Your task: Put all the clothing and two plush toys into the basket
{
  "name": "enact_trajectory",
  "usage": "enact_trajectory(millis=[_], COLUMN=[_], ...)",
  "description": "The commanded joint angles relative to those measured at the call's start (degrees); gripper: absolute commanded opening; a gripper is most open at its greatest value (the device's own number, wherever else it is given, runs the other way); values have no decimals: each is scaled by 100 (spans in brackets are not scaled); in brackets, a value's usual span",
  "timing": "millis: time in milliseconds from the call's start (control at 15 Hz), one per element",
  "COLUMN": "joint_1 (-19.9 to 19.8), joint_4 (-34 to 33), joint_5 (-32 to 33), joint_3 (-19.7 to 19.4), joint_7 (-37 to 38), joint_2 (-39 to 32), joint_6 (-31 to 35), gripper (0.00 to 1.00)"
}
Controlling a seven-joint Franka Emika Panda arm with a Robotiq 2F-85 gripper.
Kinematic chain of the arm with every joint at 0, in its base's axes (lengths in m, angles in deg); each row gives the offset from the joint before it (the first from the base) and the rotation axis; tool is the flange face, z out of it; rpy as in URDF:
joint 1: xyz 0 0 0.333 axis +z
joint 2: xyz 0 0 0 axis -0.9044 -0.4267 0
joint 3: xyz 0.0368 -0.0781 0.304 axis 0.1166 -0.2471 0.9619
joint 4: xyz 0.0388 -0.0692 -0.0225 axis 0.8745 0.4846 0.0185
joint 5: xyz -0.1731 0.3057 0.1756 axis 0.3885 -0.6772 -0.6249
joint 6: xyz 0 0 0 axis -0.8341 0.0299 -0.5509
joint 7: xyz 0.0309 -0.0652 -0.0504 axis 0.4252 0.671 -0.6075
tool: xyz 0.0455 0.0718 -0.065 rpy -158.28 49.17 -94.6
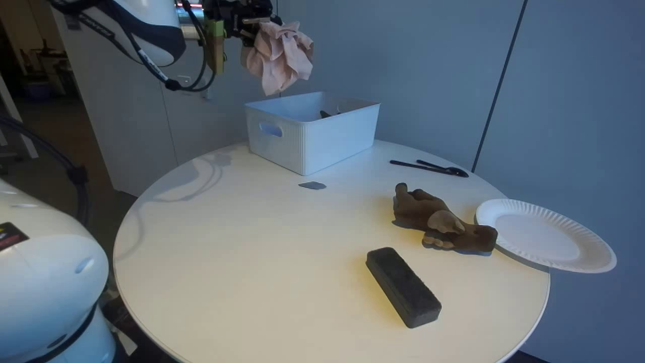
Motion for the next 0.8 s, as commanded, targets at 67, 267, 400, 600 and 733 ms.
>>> enact_trajectory(millis=[67, 267, 400, 600, 733], joint_1=[-396, 63, 191, 340, 500], joint_4=[-1395, -2215, -2316, -1647, -1228], joint_5=[112, -47, -181, -782, -1010], joint_3=[-12, -633, -840, -1040, -1102], joint_7=[-297, -745, -988, -1335, -1441], joint_2=[-1893, -3001, -3202, -2923, -2696], joint_6=[-404, -328, -107, 248, 57], gripper=[6, 9, 33, 52, 68])
